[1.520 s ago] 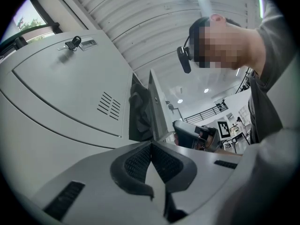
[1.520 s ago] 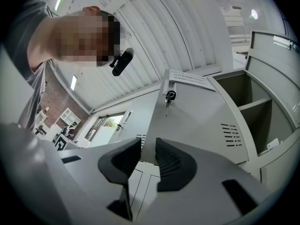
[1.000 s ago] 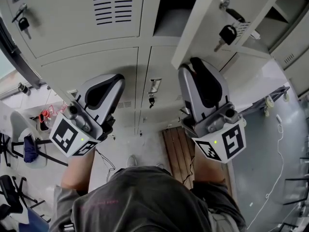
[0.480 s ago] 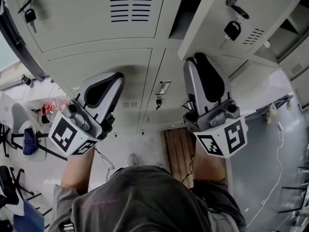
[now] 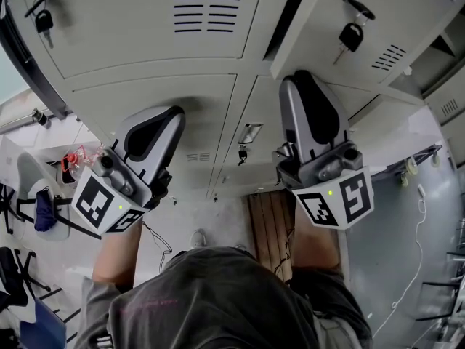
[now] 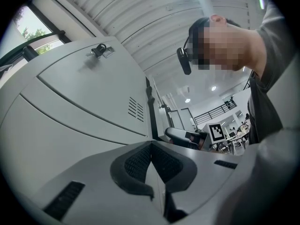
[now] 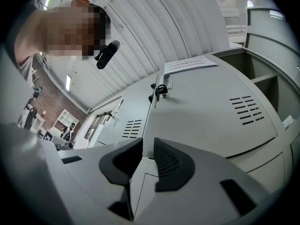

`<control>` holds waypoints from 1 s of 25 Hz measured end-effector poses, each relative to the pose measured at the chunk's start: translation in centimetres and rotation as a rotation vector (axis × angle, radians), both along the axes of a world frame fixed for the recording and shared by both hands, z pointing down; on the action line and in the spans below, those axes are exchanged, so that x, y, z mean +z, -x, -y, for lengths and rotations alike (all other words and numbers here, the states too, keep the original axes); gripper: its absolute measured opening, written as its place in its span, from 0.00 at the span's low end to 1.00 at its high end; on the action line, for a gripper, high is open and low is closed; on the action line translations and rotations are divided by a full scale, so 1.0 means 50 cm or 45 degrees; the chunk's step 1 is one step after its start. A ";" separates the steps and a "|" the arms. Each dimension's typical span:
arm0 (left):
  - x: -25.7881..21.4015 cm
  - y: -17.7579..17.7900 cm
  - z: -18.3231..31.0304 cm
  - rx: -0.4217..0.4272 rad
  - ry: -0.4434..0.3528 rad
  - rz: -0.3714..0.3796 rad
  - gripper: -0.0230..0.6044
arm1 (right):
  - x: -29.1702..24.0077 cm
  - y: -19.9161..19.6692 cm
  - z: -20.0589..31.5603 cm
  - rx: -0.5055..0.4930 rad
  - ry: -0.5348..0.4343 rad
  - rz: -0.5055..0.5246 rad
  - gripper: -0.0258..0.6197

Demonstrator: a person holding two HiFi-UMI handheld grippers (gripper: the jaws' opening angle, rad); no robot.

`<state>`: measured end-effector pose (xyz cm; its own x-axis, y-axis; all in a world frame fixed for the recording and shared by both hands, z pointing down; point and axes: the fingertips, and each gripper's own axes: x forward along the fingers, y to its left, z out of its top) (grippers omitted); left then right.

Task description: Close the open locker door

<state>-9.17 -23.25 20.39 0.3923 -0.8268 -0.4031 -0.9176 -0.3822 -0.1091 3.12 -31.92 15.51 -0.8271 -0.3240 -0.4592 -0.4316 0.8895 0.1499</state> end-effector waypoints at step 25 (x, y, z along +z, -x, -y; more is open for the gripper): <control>-0.010 -0.003 0.008 0.060 -0.026 -0.011 0.06 | -0.003 0.008 0.021 0.073 0.020 -0.032 0.10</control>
<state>-9.02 -23.66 19.86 0.4272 -0.7992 -0.4230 -0.8995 -0.4229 -0.1094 2.70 -32.98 15.37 -0.8182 -0.3785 -0.4327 -0.4785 0.8656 0.1474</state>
